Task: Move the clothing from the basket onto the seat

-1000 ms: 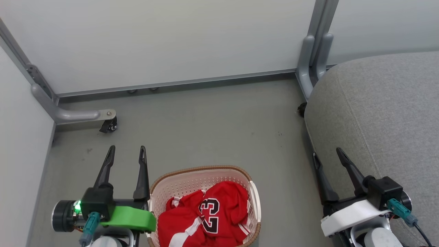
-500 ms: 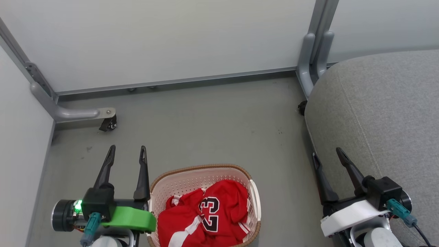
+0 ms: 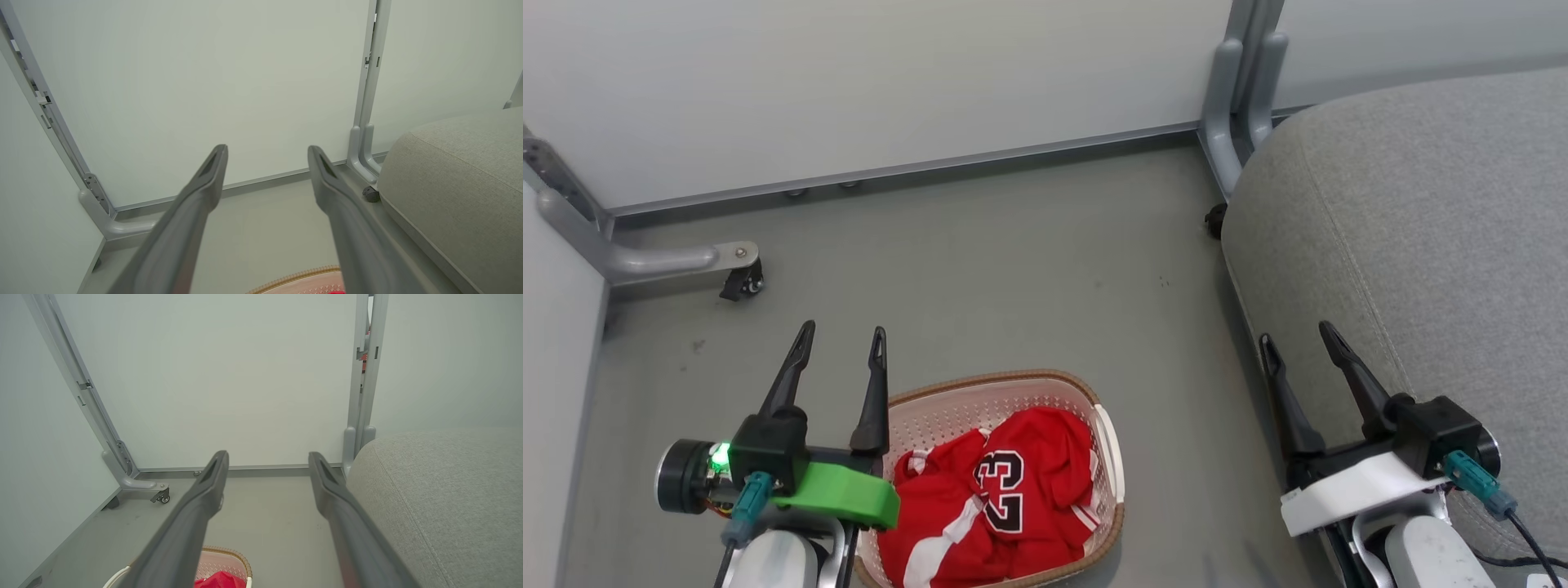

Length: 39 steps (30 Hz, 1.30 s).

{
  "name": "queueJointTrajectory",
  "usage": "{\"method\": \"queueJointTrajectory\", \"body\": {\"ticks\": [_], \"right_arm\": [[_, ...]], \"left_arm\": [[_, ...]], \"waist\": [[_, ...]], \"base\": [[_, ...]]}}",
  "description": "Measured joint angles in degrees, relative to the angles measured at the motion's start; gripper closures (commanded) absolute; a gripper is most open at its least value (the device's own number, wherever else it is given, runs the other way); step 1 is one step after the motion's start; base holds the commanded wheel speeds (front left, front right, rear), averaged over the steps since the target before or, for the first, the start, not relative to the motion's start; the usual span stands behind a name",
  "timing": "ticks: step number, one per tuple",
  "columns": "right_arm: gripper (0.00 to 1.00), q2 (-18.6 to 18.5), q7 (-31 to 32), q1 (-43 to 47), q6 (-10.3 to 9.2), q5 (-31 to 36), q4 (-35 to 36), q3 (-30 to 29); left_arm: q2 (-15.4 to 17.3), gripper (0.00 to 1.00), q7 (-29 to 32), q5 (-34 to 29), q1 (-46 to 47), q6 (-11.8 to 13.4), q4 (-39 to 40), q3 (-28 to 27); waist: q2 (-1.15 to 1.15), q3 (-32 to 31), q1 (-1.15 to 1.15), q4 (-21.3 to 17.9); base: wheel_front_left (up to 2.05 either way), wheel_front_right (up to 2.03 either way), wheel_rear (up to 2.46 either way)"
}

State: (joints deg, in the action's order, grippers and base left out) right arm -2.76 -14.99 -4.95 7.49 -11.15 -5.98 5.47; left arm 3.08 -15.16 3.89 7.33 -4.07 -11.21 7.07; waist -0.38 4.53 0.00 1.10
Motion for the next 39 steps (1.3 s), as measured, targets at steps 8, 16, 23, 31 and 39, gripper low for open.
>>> {"method": "queueJointTrajectory", "body": {"ticks": [8, 16, 23, 31, 39], "right_arm": [[0.00, 0.0, 0.0, -3.7, 0.00, 0.0, 2.0, 0.6], [0.00, 0.0, 0.0, -8.2, 0.00, -0.9, 4.8, 1.0], [0.00, 0.0, 0.0, -11.7, 0.00, -1.4, 7.1, 1.1], [0.00, 0.0, 0.0, -15.3, 0.00, -1.5, 9.1, 1.5], [0.00, 0.0, 0.0, -18.4, 0.00, -1.4, 10.4, 2.1]], "left_arm": [[1.4, 0.00, 0.0, -0.7, 5.1, -1.7, -5.0, 1.1], [3.8, 0.00, 0.0, -1.6, 12.0, -2.8, -11.5, 3.7], [5.7, 0.00, 0.0, -1.8, 19.3, -3.1, -18.5, 6.0], [7.5, 0.00, 0.0, -1.9, 26.7, -3.3, -26.2, 9.8], [8.8, 0.00, 0.0, -1.0, 32.2, -3.3, -34.1, 14.5]], "waist": [[0.00, 4.5, 0.00, -3.9], [0.00, 11.1, 0.00, -8.0], [0.00, 18.1, 0.00, -10.6], [0.00, 26.3, 0.01, -12.5], [0.00, 34.1, 0.00, -13.4]], "base": [[0.00, 0.00, 0.00], [0.00, 0.00, 0.00], [0.00, 0.00, 0.00], [0.00, 0.00, 0.00], [0.00, 0.00, 0.00]]}}
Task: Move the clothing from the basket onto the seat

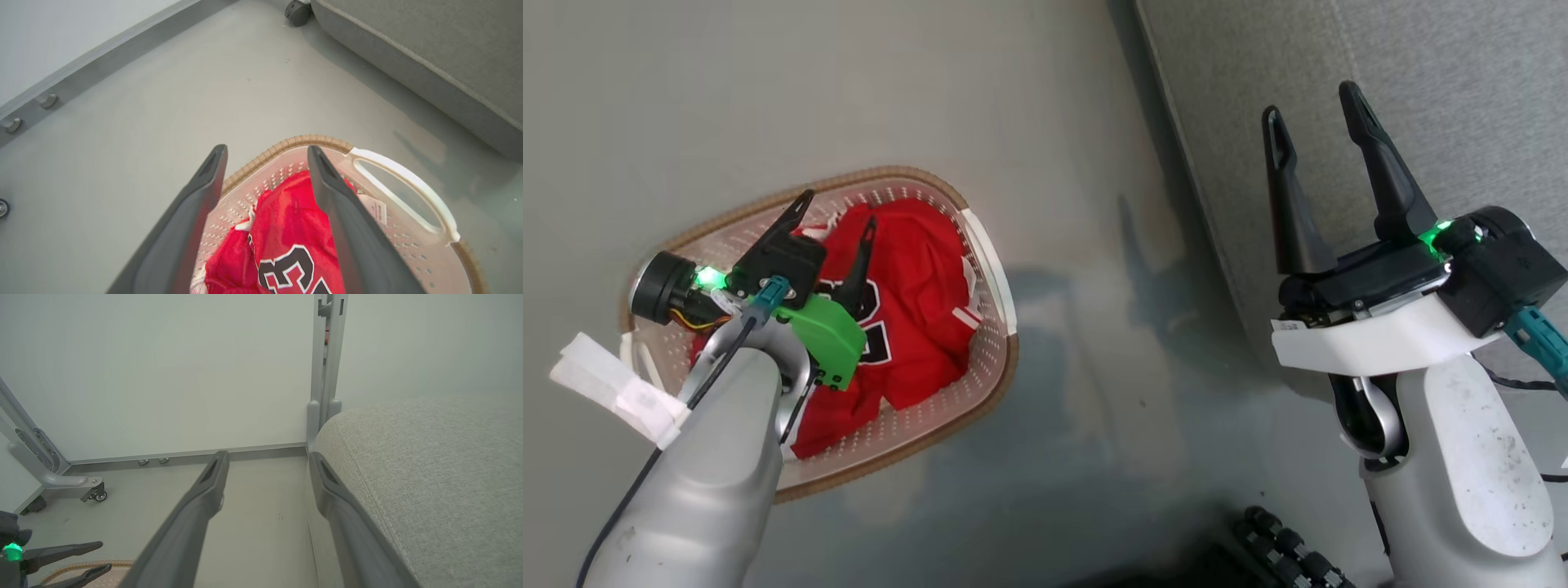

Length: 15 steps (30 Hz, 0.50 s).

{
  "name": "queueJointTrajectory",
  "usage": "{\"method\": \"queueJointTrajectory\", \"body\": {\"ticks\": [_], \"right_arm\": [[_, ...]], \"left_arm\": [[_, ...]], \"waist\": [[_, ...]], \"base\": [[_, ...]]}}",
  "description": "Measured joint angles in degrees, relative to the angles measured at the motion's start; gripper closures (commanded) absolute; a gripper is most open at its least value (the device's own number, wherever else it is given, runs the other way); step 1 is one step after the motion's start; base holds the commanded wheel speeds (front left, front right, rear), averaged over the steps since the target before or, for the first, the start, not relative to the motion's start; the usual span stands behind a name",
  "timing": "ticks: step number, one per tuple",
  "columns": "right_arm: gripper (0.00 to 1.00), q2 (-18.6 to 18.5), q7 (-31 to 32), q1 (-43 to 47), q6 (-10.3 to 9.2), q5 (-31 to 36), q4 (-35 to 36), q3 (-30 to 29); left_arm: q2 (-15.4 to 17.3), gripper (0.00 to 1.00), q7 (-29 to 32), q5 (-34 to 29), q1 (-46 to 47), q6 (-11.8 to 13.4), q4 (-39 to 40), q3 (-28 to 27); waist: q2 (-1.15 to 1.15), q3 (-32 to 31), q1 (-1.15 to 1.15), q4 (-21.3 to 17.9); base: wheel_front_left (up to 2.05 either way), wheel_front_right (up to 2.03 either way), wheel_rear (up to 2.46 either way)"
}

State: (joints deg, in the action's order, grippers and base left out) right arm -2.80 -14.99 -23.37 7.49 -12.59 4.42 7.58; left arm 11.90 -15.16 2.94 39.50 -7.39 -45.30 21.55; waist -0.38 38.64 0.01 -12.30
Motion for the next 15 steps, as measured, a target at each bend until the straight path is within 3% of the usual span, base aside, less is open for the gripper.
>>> {"method": "queueJointTrajectory", "body": {"ticks": [15], "right_arm": [[0.00, 0.0, 0.0, -1.5, 0.00, 0.6, 2.4, -1.1]], "left_arm": [[0.7, 0.00, 0.0, 1.2, 10.2, 0.0, -14.1, 6.2]], "waist": [[0.00, 11.2, 0.00, -1.0]], "base": [[0.00, 0.00, 0.00]]}}
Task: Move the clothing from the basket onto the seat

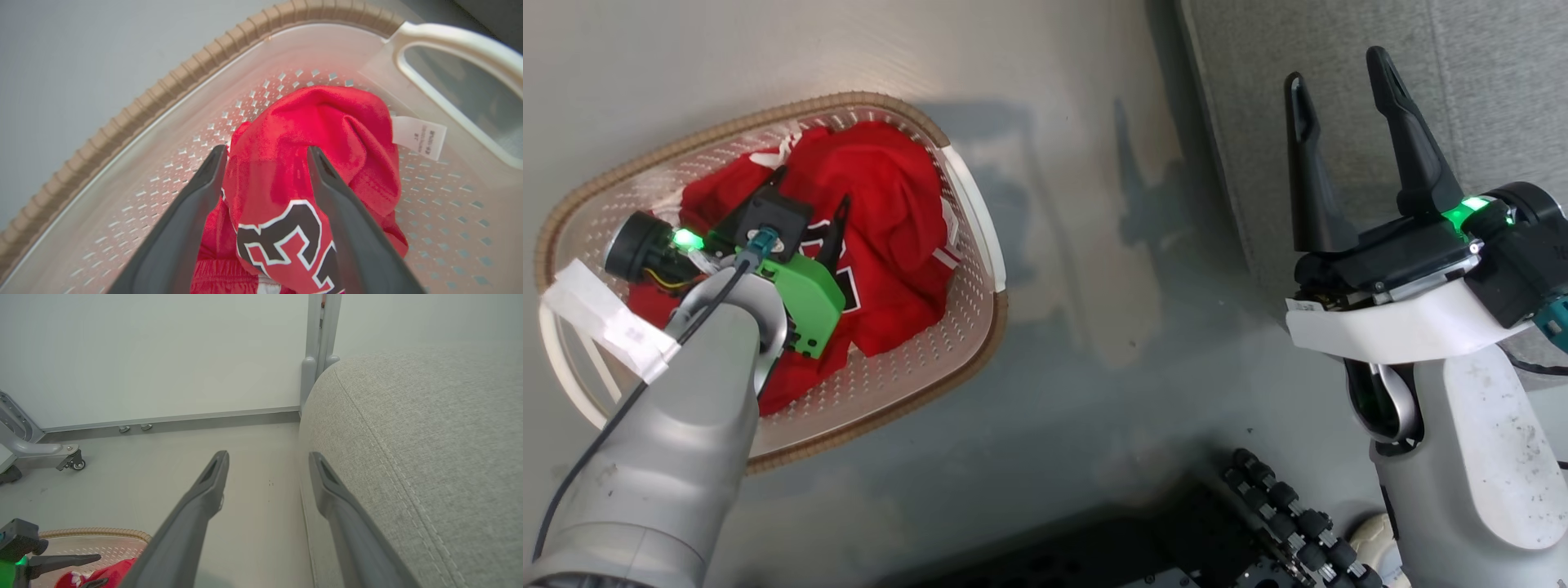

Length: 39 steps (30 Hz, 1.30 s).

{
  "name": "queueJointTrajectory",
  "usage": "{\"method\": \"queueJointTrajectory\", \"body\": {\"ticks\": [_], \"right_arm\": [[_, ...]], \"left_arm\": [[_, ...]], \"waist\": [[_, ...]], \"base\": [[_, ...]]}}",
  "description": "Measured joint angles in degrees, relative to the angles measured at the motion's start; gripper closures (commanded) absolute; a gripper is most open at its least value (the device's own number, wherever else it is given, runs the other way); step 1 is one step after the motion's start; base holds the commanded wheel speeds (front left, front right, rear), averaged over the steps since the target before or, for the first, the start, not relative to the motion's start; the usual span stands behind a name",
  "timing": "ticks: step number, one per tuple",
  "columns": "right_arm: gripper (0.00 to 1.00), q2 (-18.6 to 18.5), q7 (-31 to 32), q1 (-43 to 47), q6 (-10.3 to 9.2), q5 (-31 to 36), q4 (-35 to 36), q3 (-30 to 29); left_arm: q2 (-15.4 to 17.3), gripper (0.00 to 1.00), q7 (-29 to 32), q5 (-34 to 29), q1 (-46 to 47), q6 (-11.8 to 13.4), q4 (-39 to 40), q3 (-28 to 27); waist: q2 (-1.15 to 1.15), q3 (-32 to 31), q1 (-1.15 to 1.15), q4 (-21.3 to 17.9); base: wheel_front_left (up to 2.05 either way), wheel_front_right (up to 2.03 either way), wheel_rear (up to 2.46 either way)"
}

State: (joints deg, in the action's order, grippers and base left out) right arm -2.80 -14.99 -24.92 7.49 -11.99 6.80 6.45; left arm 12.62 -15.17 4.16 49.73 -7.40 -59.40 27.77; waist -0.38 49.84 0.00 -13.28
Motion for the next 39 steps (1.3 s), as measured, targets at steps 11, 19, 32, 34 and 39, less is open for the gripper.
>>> {"method": "queueJointTrajectory", "body": {"ticks": [11, 19, 32, 34, 39], "right_arm": [[0.00, 0.0, 0.0, -0.2, 0.00, 0.3, 1.1, -0.6], [0.00, 0.0, 0.0, -0.1, 0.00, 0.4, 1.5, -0.6], [0.00, 0.0, 0.0, -0.3, 0.00, 0.2, 0.4, -0.5], [0.00, 0.0, 0.0, -0.3, 0.00, 0.5, -0.1, -0.5], [0.00, 0.0, 0.0, -0.3, 0.00, 1.0, -1.2, -0.3]], "left_arm": [[-1.0, 0.00, 0.1, 1.3, 7.1, 0.0, -8.9, 4.0], [-3.2, 0.95, 1.8, 3.9, 9.7, -0.1, -12.3, 9.0], [-4.0, 1.00, 0.5, 9.9, 10.2, -0.1, -10.9, 15.2], [-4.1, 1.00, 0.4, 10.6, 10.2, -0.1, -9.8, 16.1], [-4.0, 1.00, 0.1, 12.2, 9.1, -0.1, -4.4, 17.1]], "waist": [[0.00, 6.0, 0.00, 0.4], [0.00, 8.0, 0.00, 1.4], [0.00, 5.2, 0.00, 2.1], [0.00, 4.2, 0.00, 2.4], [0.00, 1.4, 0.00, 3.4]], "base": [[0.00, 0.00, 0.00], [0.00, 0.00, 0.00], [0.00, 0.00, 0.00], [0.00, 0.00, 0.00], [0.00, 0.00, 0.00]]}}
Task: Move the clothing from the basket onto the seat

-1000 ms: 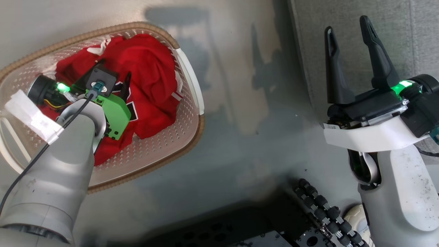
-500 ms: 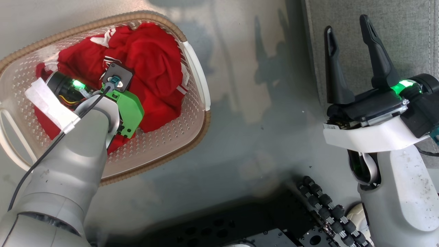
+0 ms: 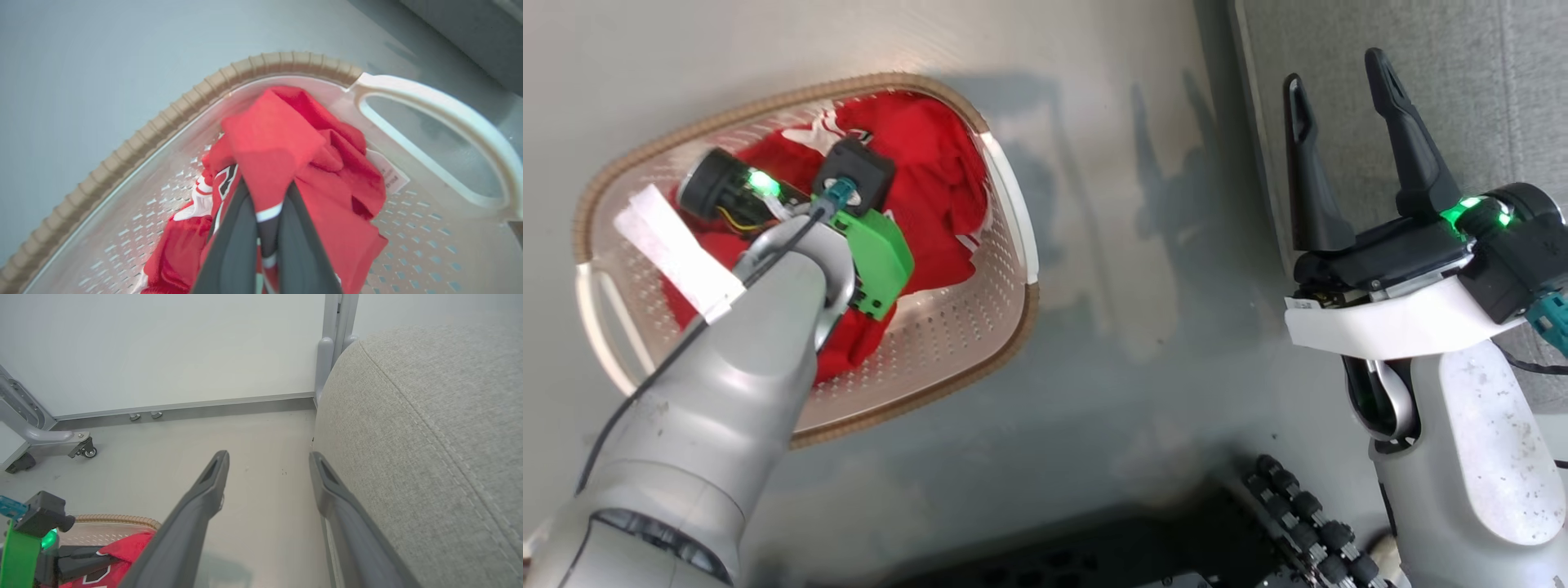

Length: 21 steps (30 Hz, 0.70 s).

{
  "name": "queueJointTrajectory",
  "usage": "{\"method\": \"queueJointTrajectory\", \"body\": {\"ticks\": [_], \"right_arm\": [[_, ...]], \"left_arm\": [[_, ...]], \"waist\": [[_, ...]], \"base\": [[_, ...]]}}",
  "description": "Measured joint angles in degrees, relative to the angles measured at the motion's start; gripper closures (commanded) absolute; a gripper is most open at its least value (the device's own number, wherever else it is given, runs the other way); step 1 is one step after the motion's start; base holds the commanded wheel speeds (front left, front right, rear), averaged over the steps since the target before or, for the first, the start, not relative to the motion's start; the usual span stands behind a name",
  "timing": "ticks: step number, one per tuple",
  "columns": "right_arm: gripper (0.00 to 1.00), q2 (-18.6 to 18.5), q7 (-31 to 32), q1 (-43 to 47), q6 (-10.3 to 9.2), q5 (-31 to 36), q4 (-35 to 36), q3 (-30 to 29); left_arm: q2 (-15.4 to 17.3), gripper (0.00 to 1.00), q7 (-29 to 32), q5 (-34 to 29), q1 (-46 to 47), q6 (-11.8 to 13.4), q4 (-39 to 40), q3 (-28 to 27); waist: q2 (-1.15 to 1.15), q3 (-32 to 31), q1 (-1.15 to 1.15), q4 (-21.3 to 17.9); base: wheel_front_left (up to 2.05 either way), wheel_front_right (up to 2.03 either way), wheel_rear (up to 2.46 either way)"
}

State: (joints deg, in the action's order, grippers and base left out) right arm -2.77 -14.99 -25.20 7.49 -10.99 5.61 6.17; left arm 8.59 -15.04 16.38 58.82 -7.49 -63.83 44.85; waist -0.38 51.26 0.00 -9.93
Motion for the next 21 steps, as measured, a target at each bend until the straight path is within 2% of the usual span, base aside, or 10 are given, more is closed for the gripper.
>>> {"method": "queueJointTrajectory", "body": {"ticks": [8, 21], "right_arm": [[0.00, 0.0, 0.0, 0.8, 0.00, 1.4, -3.0, 0.2], [0.00, 0.0, 0.0, 6.5, 0.00, 2.0, -7.8, -0.2]], "left_arm": [[0.5, 1.00, 0.0, 1.4, -6.3, 0.0, 9.3, -2.0], [0.7, 1.00, 0.0, -0.3, -19.3, 0.9, 24.6, -11.0]], "waist": [[0.00, -6.3, 0.00, 2.0], [0.00, -19.5, 0.00, 5.6]], "base": [[0.00, 0.00, 0.00], [0.00, 0.00, 0.00]]}}
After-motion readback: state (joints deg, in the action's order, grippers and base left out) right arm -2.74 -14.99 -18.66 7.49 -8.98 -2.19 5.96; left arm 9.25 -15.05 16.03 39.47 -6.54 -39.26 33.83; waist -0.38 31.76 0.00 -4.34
